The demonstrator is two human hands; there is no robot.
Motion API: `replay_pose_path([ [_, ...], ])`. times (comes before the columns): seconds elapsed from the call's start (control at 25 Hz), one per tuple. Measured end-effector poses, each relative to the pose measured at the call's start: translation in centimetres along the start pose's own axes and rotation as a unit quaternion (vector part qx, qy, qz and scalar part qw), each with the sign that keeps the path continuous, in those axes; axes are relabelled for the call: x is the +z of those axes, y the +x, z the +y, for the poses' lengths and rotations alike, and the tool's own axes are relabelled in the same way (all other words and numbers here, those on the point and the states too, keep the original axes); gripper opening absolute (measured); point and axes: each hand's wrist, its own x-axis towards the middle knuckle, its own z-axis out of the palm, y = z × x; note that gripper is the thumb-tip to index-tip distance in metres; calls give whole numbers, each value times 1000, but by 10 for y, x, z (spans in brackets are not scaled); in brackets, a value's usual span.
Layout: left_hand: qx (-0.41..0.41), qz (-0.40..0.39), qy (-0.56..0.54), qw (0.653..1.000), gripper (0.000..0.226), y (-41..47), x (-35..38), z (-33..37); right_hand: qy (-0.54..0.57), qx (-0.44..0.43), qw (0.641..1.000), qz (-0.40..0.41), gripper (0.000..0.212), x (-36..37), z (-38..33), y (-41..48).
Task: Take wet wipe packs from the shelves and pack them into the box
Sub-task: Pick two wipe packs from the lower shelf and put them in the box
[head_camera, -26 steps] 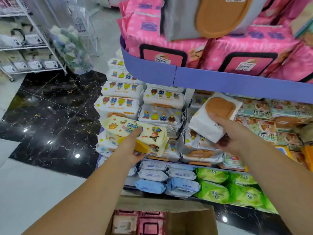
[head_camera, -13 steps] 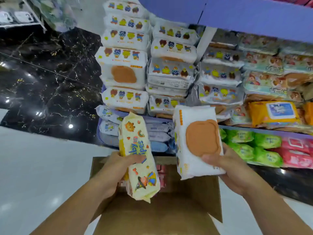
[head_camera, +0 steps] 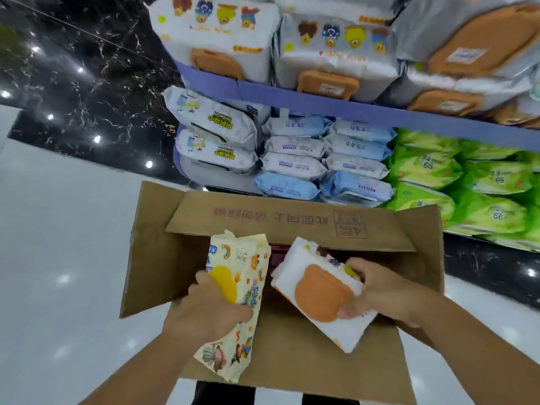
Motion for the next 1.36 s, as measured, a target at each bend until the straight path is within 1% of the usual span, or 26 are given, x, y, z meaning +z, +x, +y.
replay_pose_path([
  [0.12,12,7,120,993,85,13,11,-13,-94,25,995,-31,65,7,17,39],
  [0.16,26,22,155,987,83,17,9,-16,-116,34,992,-31,65,10,24,52],
  [0.24,75,59,230,969,80,20,-3,-21,-138,35,990,-17,68,13,32,71],
  [0.36,124,33,355,926,82,9,-31,-28,-163,26,986,4,79,12,37,84],
  [0.44,144,27,390,909,86,-5,-42,-30,-173,-7,984,42,88,16,37,74],
  [0.48,157,24,391,906,87,-12,-43,-30,-183,-34,980,70,94,20,37,64],
  [0.56,167,9,368,915,84,-19,-42,-27,-172,-62,977,111,123,23,31,34],
  [0.6,165,0,352,921,81,-19,-42,-23,-150,-55,980,121,134,19,22,17],
  [0.68,157,-16,310,938,78,-15,-44,-15,-117,-60,983,131,138,-1,1,-6],
  [0.76,143,-21,270,952,79,-3,-44,-5,-100,-100,976,164,133,-35,-25,-7],
  [0.84,121,-19,221,968,78,13,-43,4,-105,-128,967,193,117,-63,-56,4],
  [0.92,94,-22,156,983,80,35,-39,9,-110,-146,967,179,102,-78,-70,13],
  [1.0,68,-23,95,993,85,56,-33,9,-92,-138,975,146,95,-77,-70,19],
  [1.12,35,-13,47,998,92,82,-21,7,-50,-121,990,59,91,-53,-40,32],
  [1.2,19,-18,21,999,99,105,-10,9,-44,-85,995,18,85,-30,-14,58],
  [1.28,11,-22,-13,1000,108,131,-1,13,-60,-51,997,8,77,-9,12,97],
  [1.36,13,-18,-31,999,109,164,8,18,-60,-27,998,24,75,2,33,143],
])
